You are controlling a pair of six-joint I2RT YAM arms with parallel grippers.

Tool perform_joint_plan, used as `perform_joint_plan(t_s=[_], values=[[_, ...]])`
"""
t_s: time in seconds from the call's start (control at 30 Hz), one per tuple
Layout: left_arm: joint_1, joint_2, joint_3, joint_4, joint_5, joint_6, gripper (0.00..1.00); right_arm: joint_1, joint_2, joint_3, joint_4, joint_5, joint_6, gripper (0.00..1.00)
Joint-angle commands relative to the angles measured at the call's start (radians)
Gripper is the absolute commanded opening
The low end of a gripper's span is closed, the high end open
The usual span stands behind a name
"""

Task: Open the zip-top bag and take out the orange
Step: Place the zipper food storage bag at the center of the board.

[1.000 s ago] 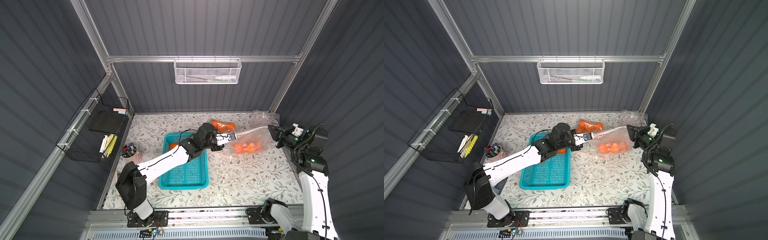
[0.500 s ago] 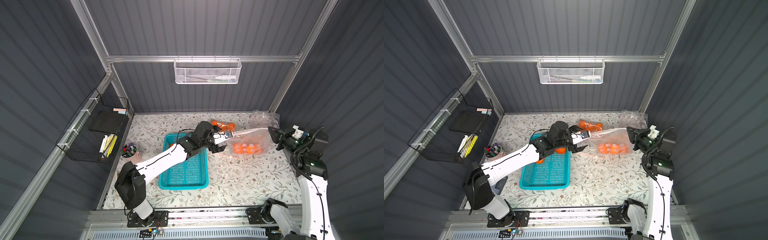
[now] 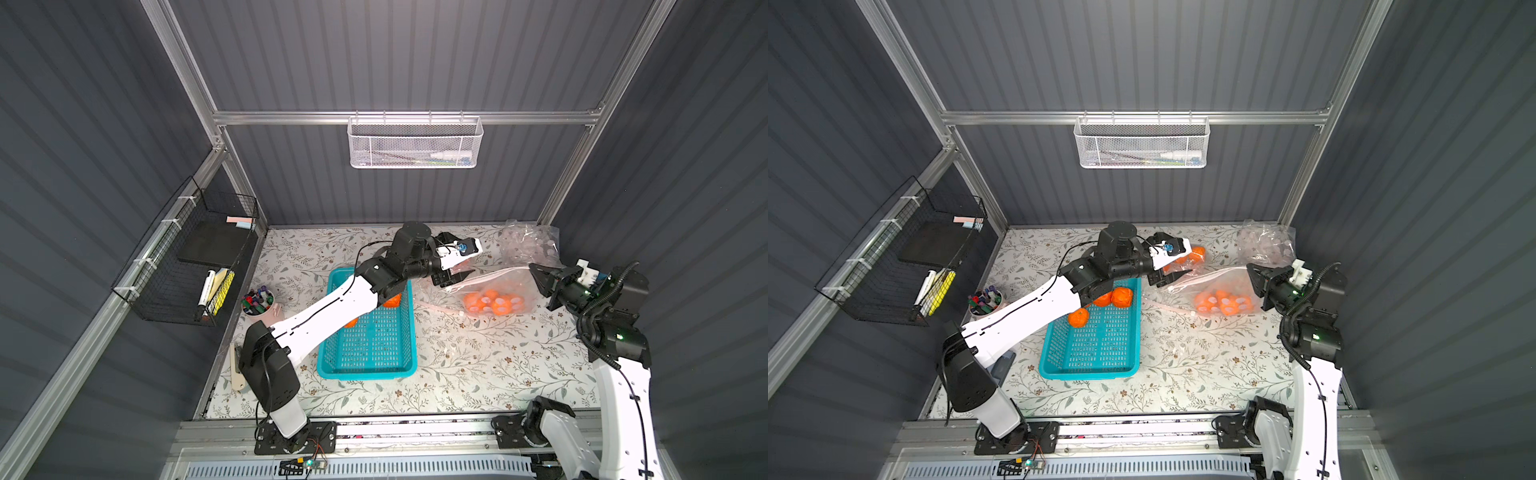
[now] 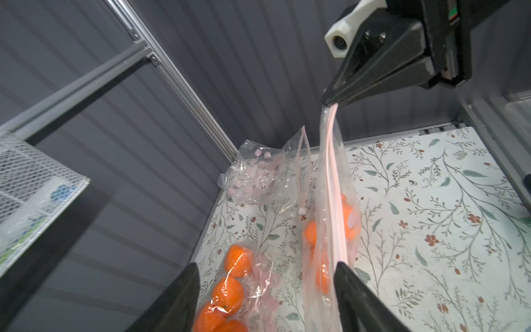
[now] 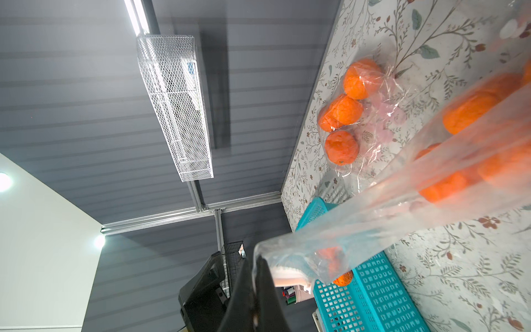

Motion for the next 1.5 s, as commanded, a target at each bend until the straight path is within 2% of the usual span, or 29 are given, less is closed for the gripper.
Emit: perform_joint_plan(t_s=[0.0,0.1,0.3,0.57,0.67,0.77,0.93,1.03,1.17,1.2,1.47], values=[[-0.015,0.03,0.018,-0.011,0.101,0.0,0.74,0.008,-0.01,-0.007,-0.003,-0.009,0.001,0.0],[-0.028,0.072,0.051,-0.03,0.096,0.009,0.71,0.009,-0.01,-0.008,-0.003,-0.008,0.0,0.0],[-0.063,0.15,0.115,-0.055,-0.004,0.024,0.56,0.011,-0.01,-0.01,-0.006,-0.007,-0.003,0.0],[-0.063,0.172,0.131,-0.045,-0.031,0.022,0.39,0.014,-0.007,-0.01,-0.01,-0.008,-0.01,0.0],[-0.064,0.169,0.131,-0.045,-0.027,0.021,0.38,0.014,-0.005,-0.011,-0.009,-0.006,-0.011,0.0],[-0.062,0.162,0.134,-0.051,0.005,0.014,0.44,0.016,-0.005,-0.01,-0.009,-0.006,-0.011,0.0],[-0.062,0.161,0.141,-0.063,0.027,-0.006,0.38,0.015,-0.003,-0.008,-0.009,-0.006,-0.013,0.0],[-0.062,0.159,0.14,-0.069,0.027,-0.002,0.4,0.016,-0.001,-0.008,-0.011,-0.006,-0.014,0.0],[-0.061,0.144,0.132,-0.086,0.094,0.014,0.52,0.017,0.0,-0.007,-0.01,-0.005,-0.014,0.0],[-0.059,0.14,0.129,-0.085,0.1,0.014,0.52,0.016,0.0,-0.007,-0.01,-0.005,-0.015,0.0],[-0.041,0.127,0.111,-0.043,0.095,-0.014,0.3,0.017,-0.003,-0.014,-0.012,-0.002,-0.02,0.0]])
